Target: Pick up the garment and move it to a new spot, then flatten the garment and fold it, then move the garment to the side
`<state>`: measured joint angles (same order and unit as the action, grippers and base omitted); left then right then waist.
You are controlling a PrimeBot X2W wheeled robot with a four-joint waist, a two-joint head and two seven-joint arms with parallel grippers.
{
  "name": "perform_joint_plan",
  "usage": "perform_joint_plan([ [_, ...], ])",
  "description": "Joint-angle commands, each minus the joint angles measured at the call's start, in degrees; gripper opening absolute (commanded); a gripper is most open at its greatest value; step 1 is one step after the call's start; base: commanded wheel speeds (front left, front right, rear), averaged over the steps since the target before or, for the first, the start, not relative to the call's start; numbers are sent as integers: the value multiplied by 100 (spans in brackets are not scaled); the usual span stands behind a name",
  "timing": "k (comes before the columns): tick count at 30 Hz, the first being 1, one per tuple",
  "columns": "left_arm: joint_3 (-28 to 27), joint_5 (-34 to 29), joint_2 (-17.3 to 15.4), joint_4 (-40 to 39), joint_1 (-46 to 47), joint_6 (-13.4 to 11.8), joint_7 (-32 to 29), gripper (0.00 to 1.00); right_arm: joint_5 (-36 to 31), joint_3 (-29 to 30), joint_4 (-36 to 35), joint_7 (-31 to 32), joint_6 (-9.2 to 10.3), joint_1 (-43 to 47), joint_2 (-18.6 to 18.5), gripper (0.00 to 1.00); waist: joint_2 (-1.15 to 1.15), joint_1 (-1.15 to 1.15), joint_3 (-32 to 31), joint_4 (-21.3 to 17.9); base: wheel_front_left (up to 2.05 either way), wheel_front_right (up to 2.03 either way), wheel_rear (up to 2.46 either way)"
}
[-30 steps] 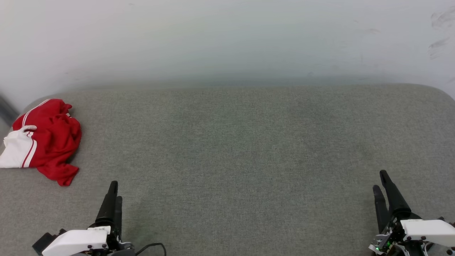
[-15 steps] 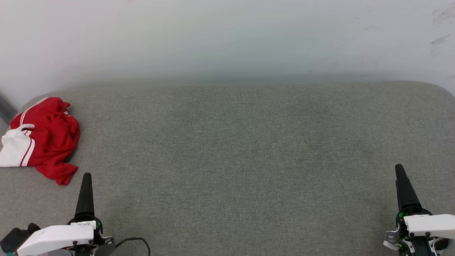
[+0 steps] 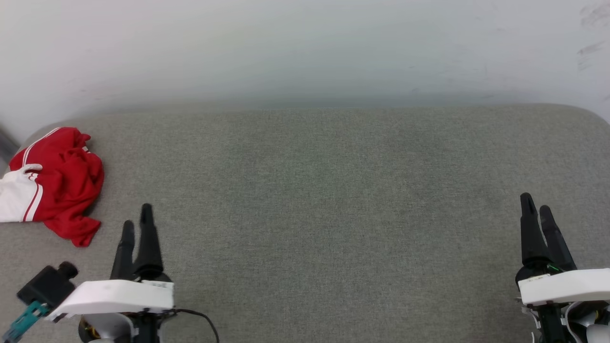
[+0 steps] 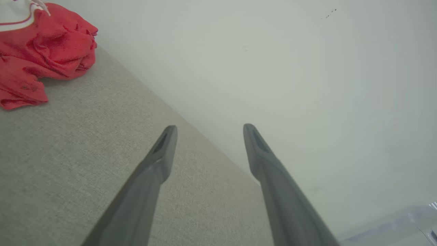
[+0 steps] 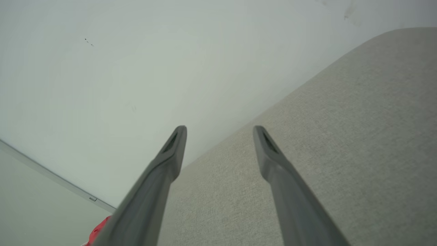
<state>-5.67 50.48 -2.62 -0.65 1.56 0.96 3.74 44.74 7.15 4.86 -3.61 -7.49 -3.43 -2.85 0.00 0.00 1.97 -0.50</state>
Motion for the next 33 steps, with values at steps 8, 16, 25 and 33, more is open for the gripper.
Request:
perform_joint_plan([
  [8,696,-1189,-176,-420,-31,-353,187,100,-1136,-204,-346,-203,0,3,-9,100,0,0,47,-15,0,0,0],
  [16,1383,-1888,-575,-490,58,-983,312,100,-1882,-347,-463,-322,0,-5,-9,100,0,0,99,-36,0,0,0],
  [25,2402,-2484,-1115,-483,280,-2176,456,100,-2650,-474,-476,-466,0,-11,-9,100,0,0,160,-47,0,0,0],
  [33,3008,-2651,-1358,-481,394,-2705,575,100,-3293,-522,-522,-585,0,12,-8,100,0,0,170,-38,0,0,0],
])
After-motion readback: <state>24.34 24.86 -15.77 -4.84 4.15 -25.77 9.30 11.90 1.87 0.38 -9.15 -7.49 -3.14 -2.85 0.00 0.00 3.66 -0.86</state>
